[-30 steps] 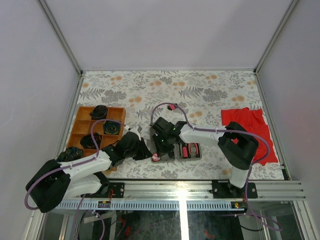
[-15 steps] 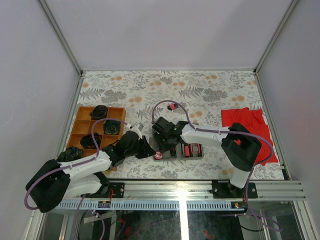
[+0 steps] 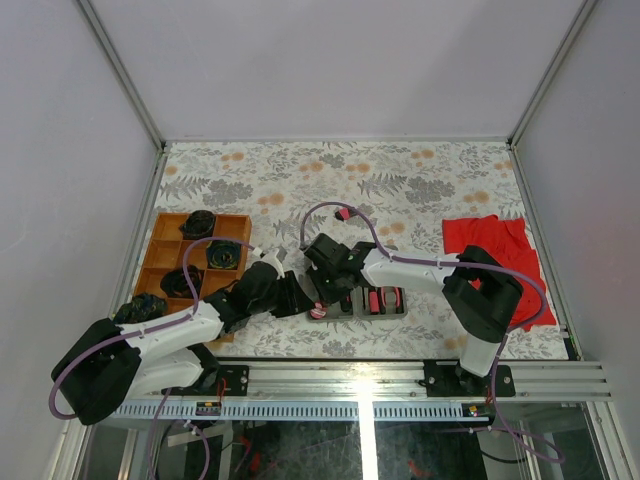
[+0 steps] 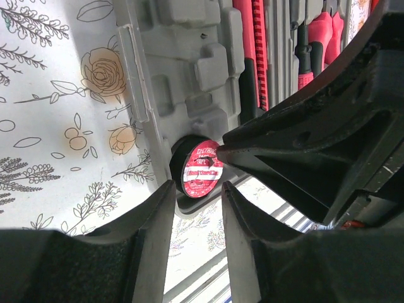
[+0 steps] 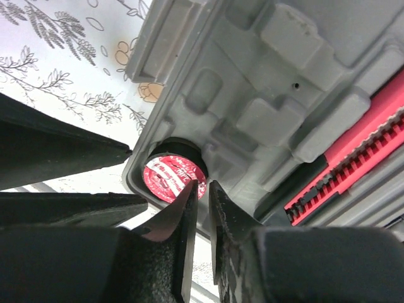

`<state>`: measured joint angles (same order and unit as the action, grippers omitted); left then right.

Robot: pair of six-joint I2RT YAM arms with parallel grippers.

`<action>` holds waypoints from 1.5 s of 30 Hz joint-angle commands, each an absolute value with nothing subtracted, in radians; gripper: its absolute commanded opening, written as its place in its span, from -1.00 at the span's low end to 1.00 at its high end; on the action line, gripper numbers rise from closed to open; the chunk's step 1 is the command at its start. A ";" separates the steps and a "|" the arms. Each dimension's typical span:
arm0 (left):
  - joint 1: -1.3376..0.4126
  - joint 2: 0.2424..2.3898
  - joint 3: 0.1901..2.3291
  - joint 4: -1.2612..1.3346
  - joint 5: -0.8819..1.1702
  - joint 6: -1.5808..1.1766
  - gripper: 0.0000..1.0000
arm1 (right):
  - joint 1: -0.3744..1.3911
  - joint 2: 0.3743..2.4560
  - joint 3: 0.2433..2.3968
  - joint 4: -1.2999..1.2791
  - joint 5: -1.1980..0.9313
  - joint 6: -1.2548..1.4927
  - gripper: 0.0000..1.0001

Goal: Sort the tools into containers
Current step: Place the engineering item in the storage box.

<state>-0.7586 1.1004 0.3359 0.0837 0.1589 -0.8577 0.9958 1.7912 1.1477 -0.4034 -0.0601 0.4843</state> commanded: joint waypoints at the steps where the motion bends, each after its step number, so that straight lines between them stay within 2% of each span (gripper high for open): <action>1: -0.766 1.102 0.340 0.132 0.167 -0.857 -0.31 | 0.990 1.764 1.154 -0.367 -0.117 0.464 -0.67; 5: -0.766 1.116 0.337 0.133 0.169 -0.855 -0.35 | 0.988 1.786 1.149 -0.360 -0.132 0.464 -0.76; 16: -0.766 1.197 0.341 0.156 0.162 -0.857 -0.66 | 0.987 1.811 1.128 -0.354 -0.148 0.469 -0.99; 28: -0.766 1.196 0.350 0.094 0.115 -0.858 -0.85 | 0.986 1.786 1.104 -0.320 -0.156 0.471 -0.99; 32: -0.767 1.158 0.368 0.066 0.106 -0.853 -0.79 | 0.987 1.705 1.085 -0.277 -0.146 0.458 -0.93; 41: -0.766 1.068 0.423 -0.008 0.085 -0.830 -0.47 | 0.984 1.600 1.042 -0.261 -0.025 0.467 -0.78; 45: -0.765 1.069 0.420 -0.035 0.056 -0.829 -0.20 | 0.976 1.616 1.033 -0.264 -0.012 0.485 -0.63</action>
<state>-0.7597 1.0748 0.3996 0.0124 0.1074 -0.8501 0.9871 1.6154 1.0485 -0.2787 -0.0628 0.4725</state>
